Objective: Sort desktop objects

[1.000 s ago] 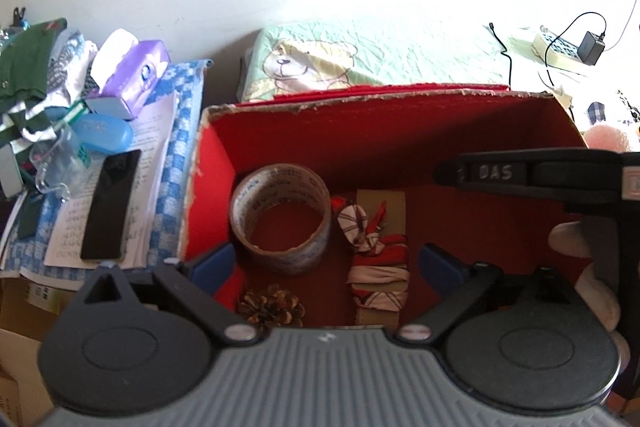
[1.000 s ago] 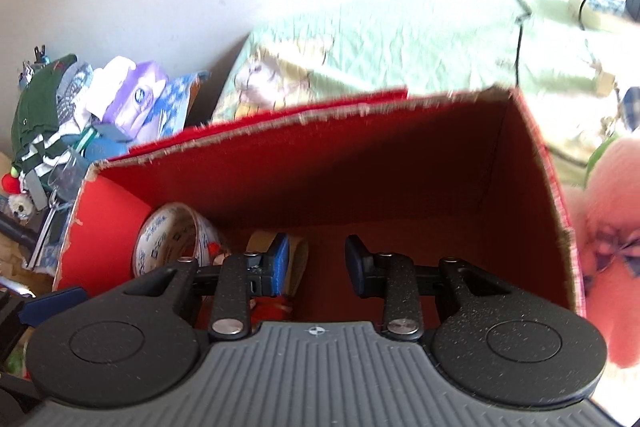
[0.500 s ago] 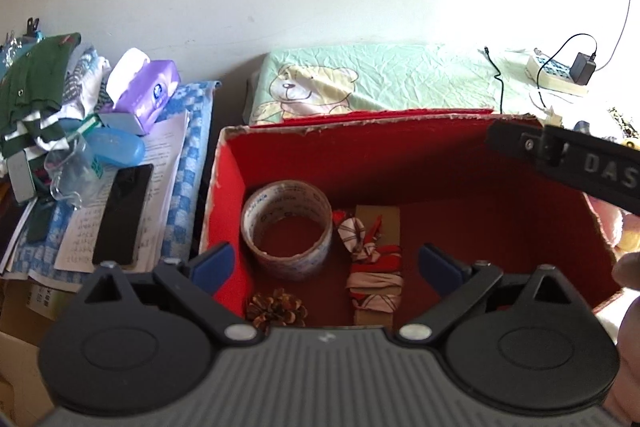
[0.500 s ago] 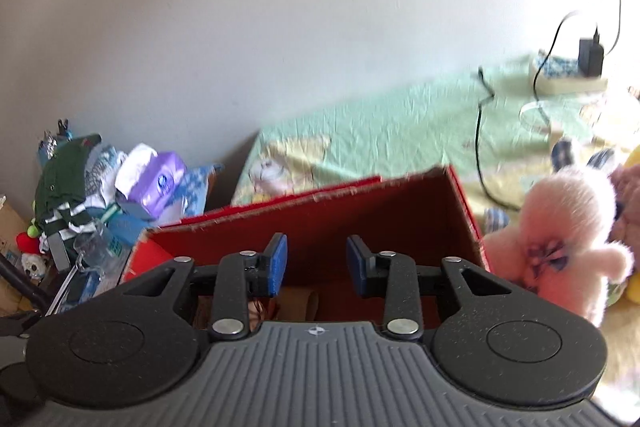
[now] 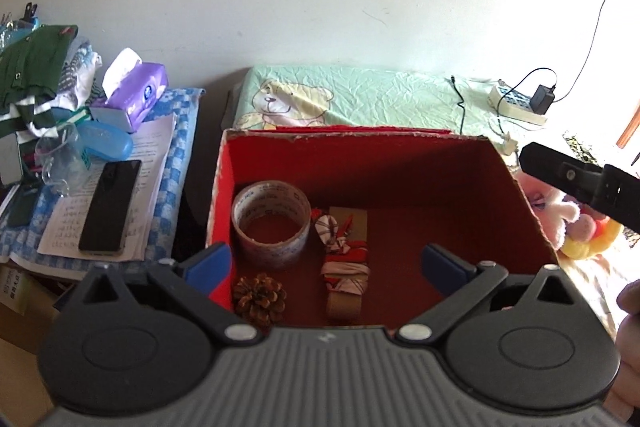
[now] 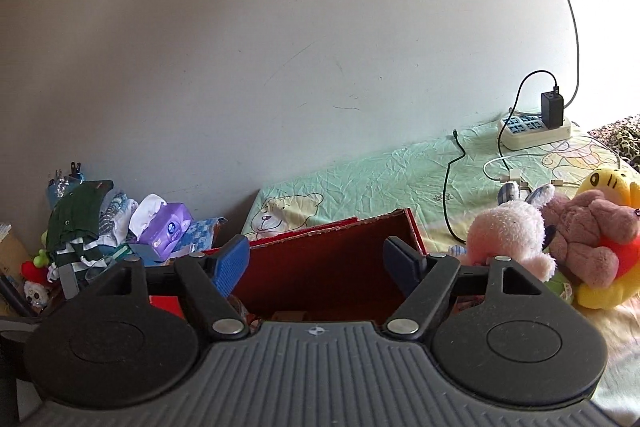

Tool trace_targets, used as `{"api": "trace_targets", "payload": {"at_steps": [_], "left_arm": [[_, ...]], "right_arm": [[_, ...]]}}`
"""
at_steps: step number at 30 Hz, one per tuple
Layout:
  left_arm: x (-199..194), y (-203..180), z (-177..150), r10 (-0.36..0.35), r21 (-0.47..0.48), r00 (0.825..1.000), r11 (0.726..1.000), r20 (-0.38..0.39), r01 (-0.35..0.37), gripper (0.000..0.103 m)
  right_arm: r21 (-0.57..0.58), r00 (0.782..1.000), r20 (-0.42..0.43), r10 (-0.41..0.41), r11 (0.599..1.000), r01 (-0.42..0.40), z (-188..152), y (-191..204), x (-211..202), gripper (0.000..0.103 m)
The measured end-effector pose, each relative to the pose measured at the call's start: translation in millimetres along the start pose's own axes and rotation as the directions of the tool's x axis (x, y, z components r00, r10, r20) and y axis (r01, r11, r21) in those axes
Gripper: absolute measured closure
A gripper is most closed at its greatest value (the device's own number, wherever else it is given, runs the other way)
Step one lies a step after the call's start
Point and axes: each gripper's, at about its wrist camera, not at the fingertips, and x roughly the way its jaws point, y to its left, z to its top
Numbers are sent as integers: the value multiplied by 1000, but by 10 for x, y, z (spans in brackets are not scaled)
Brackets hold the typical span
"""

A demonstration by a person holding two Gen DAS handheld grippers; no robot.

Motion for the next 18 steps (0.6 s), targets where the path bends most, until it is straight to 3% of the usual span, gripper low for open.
{"api": "trace_targets", "payload": {"at_steps": [5, 11, 15, 18], "left_arm": [[-173, 97, -167, -54, -55, 998, 997, -15, 53, 1], [-367, 178, -421, 41, -112, 999, 993, 0, -41, 1], [-294, 239, -617, 43, -122, 998, 991, -55, -49, 1], [-233, 237, -773, 25, -142, 996, 989, -90, -37, 2]], "right_arm": [[26, 996, -29, 82, 996, -81, -36, -53, -174, 29], [-68, 987, -50, 151, 986, -155, -235, -66, -409, 29], [-137, 979, -90, 185, 971, -196, -390, -92, -484, 29], [-126, 962, -154, 228, 961, -248, -497, -134, -457, 32]]}}
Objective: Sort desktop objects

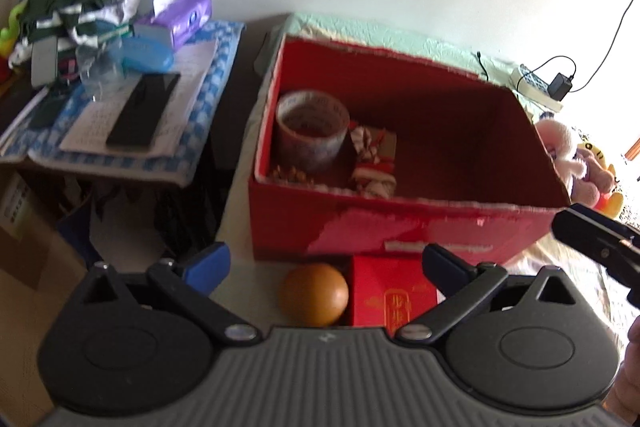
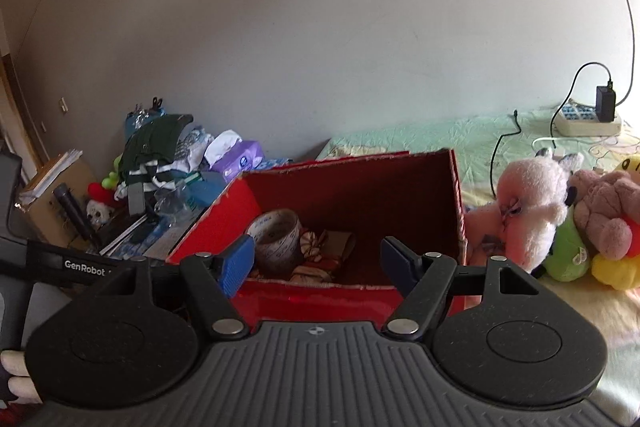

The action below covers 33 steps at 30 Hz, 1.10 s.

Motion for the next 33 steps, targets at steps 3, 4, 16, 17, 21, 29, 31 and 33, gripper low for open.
{"api": "trace_targets", "payload": {"at_steps": [3, 4, 16, 17, 21, 29, 31, 33], "left_arm": [[19, -74, -131, -21, 18, 999, 1000, -29, 21, 2], [16, -111, -167, -34, 27, 999, 999, -39, 35, 4], [266, -436, -452, -81, 122, 989, 988, -123, 96, 12], [298, -431, -456, -81, 121, 988, 988, -130, 97, 12], [401, -409, -436, -96, 112, 984, 987, -149, 113, 12], [603, -431, -432, -111, 132, 974, 982, -196, 138, 14], [636, -456, -427, -127, 140, 969, 977, -212, 159, 15], [667, -497, -433, -125, 163, 968, 973, -220, 163, 15]], "right_arm": [[-3, 997, -68, 37, 999, -37, -133, -7, 68, 35], [-6, 995, -90, 41, 999, -42, -167, -15, 105, 35], [291, 917, -348, 193, 952, -90, -558, -379, 536, 46], [314, 910, -359, 208, 945, -93, -577, -399, 555, 48], [372, 892, -379, 249, 923, -99, -627, -434, 599, 51], [403, 875, -398, 276, 909, -104, -657, -418, 689, 53], [419, 870, -403, 283, 903, -99, -677, -426, 715, 53], [439, 864, -410, 291, 894, -93, -700, -446, 746, 53]]}}
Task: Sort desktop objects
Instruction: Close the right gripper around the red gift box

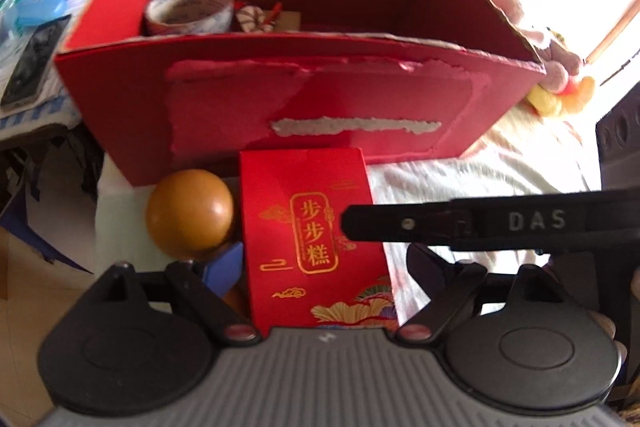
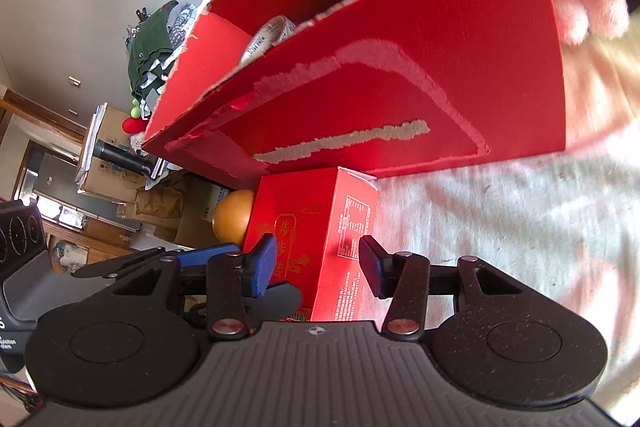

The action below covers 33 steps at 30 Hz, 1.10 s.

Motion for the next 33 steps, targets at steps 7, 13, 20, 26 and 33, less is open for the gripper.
{"api": "trace_targets", "payload": {"at_steps": [7, 13, 20, 26, 33], "left_arm": [[78, -86, 16, -21, 42, 999, 999, -26, 22, 13], [139, -281, 37, -81, 107, 995, 990, -56, 86, 13], [256, -622, 84, -141, 197, 986, 968, -89, 156, 13], [366, -878, 128, -144, 237, 985, 957, -100, 164, 13], [405, -1020, 106, -112, 249, 990, 960, -90, 132, 15]], "right_arm": [[49, 1000, -27, 8, 999, -7, 9, -71, 34, 53], [71, 999, -5, -36, 997, 36, 12, -155, -137, 53], [115, 994, 48, -102, 989, 96, -14, -344, -505, 53], [134, 984, 67, -167, 978, 157, -26, -478, -644, 53], [130, 980, 63, -187, 976, 177, -24, -583, -663, 53]]}}
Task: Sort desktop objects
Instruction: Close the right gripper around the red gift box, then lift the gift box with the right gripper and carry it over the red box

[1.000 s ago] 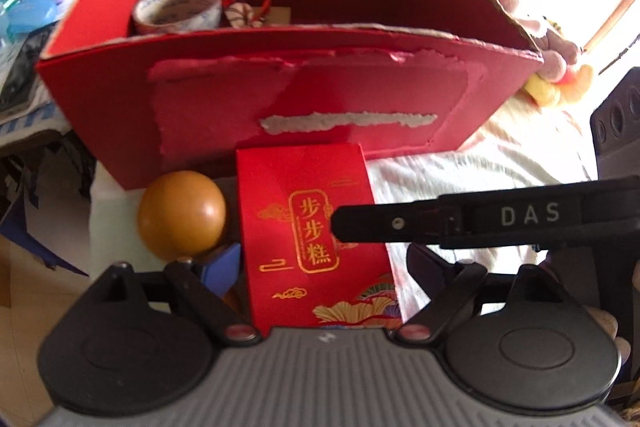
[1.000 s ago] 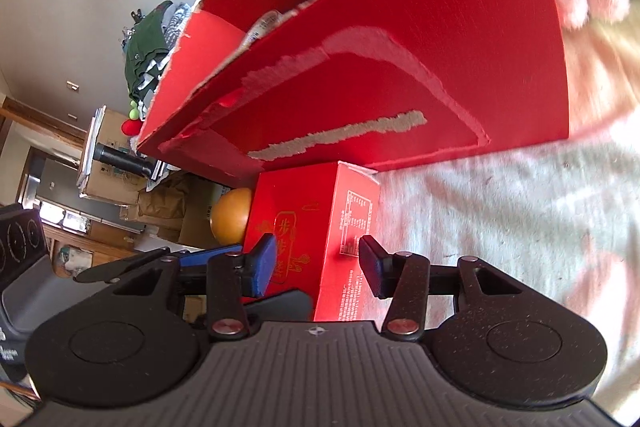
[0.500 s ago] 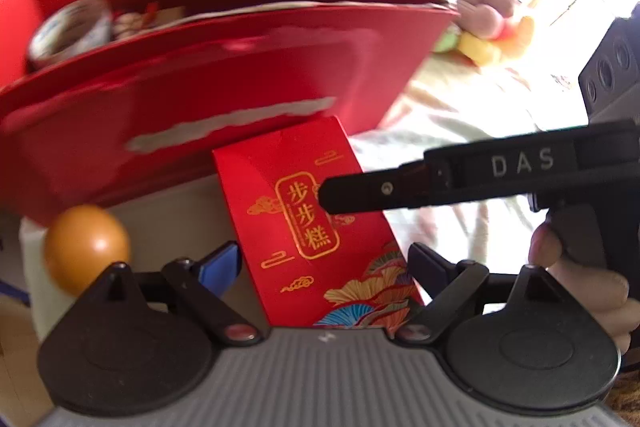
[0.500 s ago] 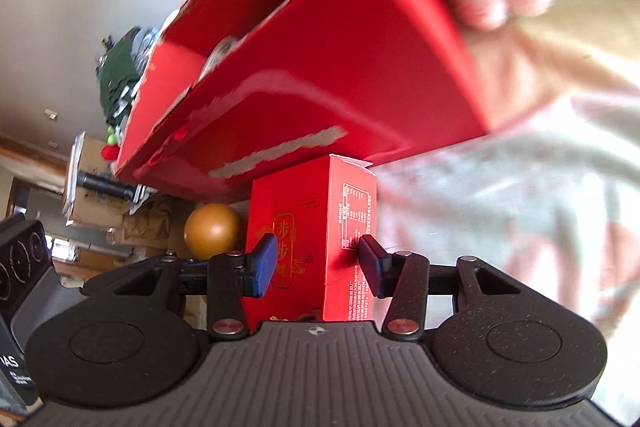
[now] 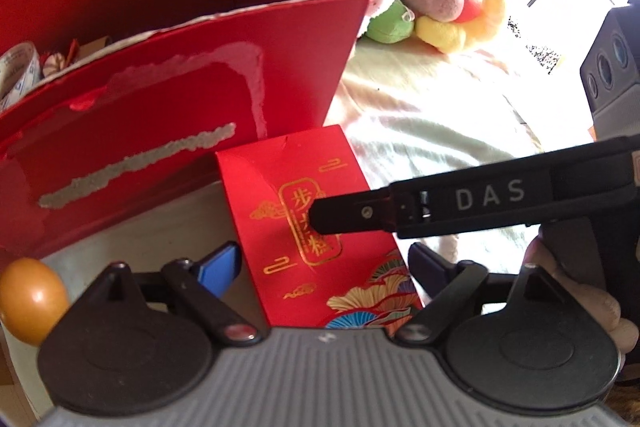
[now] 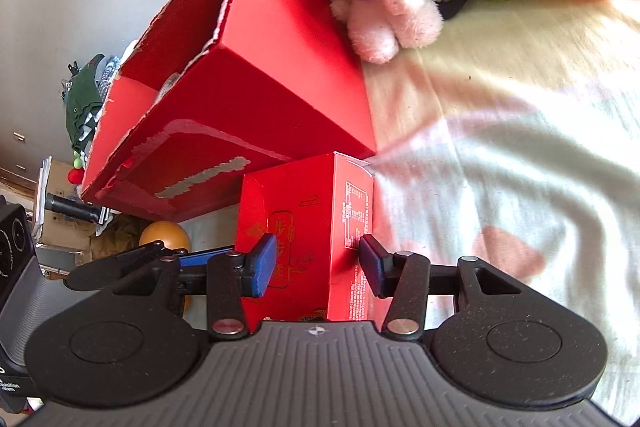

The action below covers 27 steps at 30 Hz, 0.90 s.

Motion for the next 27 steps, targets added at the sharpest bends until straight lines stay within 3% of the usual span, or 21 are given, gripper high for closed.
{"api": "trace_targets", "payload": {"at_steps": [8, 14, 22, 27], "left_arm": [[29, -81, 45, 48, -15, 999, 999, 9, -48, 16], [19, -268, 83, 45, -1, 999, 999, 27, -45, 17], [-69, -677, 263, 22, 83, 996, 996, 87, -29, 17], [-252, -942, 447, 20, 132, 982, 990, 185, -45, 17]], "right_arm": [[-14, 999, -39, 36, 999, -37, 51, -96, -7, 53], [-40, 998, -44, 50, 998, -51, 72, -170, -148, 54], [-32, 999, 34, 38, 999, -37, 99, -341, -551, 54], [-19, 991, 122, 56, 998, -54, 133, -448, -892, 54]]}}
